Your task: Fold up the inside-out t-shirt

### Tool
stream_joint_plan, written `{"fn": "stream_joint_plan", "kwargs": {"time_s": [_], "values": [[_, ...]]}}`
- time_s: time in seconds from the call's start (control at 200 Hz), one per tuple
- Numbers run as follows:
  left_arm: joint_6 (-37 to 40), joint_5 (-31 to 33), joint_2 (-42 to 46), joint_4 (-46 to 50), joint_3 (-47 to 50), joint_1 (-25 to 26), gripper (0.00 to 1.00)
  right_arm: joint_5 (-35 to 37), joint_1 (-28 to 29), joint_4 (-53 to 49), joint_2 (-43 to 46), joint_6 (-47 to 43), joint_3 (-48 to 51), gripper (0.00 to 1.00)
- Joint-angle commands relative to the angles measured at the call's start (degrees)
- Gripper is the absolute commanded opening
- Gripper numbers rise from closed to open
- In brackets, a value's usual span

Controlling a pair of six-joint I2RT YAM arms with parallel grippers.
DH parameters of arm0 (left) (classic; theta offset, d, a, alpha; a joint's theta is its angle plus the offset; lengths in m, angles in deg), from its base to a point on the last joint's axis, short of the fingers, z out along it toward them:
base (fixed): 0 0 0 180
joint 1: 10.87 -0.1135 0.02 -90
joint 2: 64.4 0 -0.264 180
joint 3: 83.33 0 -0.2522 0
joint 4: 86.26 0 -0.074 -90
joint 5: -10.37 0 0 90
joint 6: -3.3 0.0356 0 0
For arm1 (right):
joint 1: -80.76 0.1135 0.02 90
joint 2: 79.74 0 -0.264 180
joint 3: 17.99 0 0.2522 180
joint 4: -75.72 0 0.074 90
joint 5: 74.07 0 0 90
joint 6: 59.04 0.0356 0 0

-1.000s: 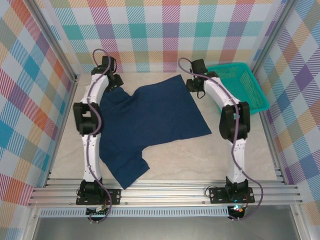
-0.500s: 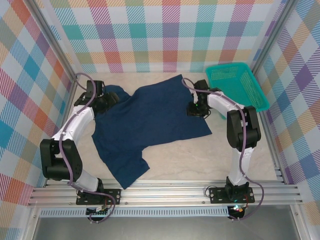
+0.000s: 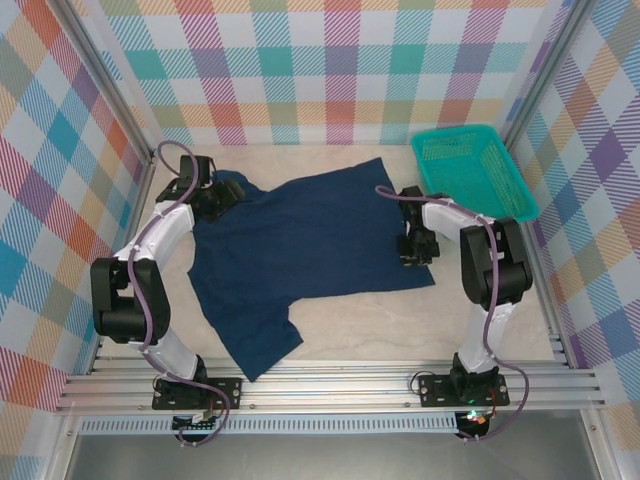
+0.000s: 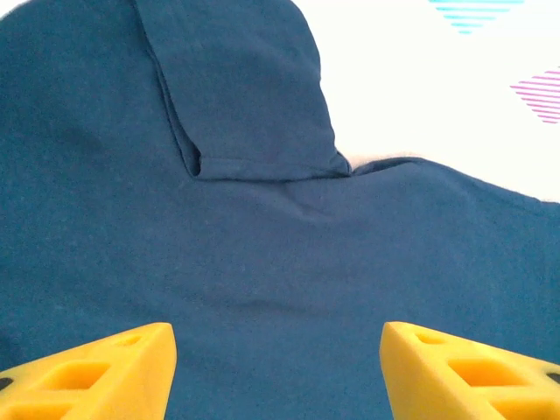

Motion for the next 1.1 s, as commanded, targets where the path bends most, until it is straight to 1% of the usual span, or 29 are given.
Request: {"fn": "stream_joint_plan", "kwargs": {"time_s": [0.0, 0.125, 0.31, 0.4, 0.46, 0.615, 0.7, 0.785, 0.875, 1.095], "values": [[-0.66, -3.27, 0.31, -1.21, 2.04, 0.9, 0.63, 4.49, -0.32, -5.55, 1.5, 3.37, 6.51, 0.29], [-0.01, -4.9, 0.75, -1.03, 4.24, 1.92, 0.64, 4.64, -0.49, -4.28, 5.26, 5.04, 9.73, 0.3], [2.01, -4.88, 0.26, -0.73, 8.69, 3.04, 0.64, 2.38, -0.52, -2.05, 7.53, 4.34, 6.58, 0.32], [2.92, -3.09, 0.54, -1.15, 10.82, 3.04, 0.65, 0.35, -0.46, 0.23, 9.92, 3.4, 5.68, 0.37], [3.44, -2.66, 0.16, -1.59, 11.27, 3.0, 0.65, -2.65, -0.41, 2.71, 11.56, 2.81, 6.0, 0.39], [3.5, -5.26, -2.73, -3.13, 10.04, 4.18, 0.66, -15.09, -0.48, 10.89, 13.45, 3.22, 8.45, 0.42], [3.99, -5.38, -4.94, -3.79, 9.03, 5.69, 0.66, -18.32, -0.37, 13.06, 12.14, 4.15, 8.97, 0.43], [4.16, -5.94, -7.8, -4.26, 7.89, 6.74, 0.66, -17.52, -0.42, 11.81, 9.99, 4.36, 8.71, 0.43], [4.33, -6.09, -10.17, -4.47, 7.02, 7.26, 0.66, -14.24, -0.67, 8.89, 7.75, 4.34, 8.24, 0.42], [5.89, -4.74, -12.33, -3.2, 6.13, 7.48, 0.67, -8.74, -3.34, 5.27, 4.3, 4.4, 8.36, 0.42]]}}
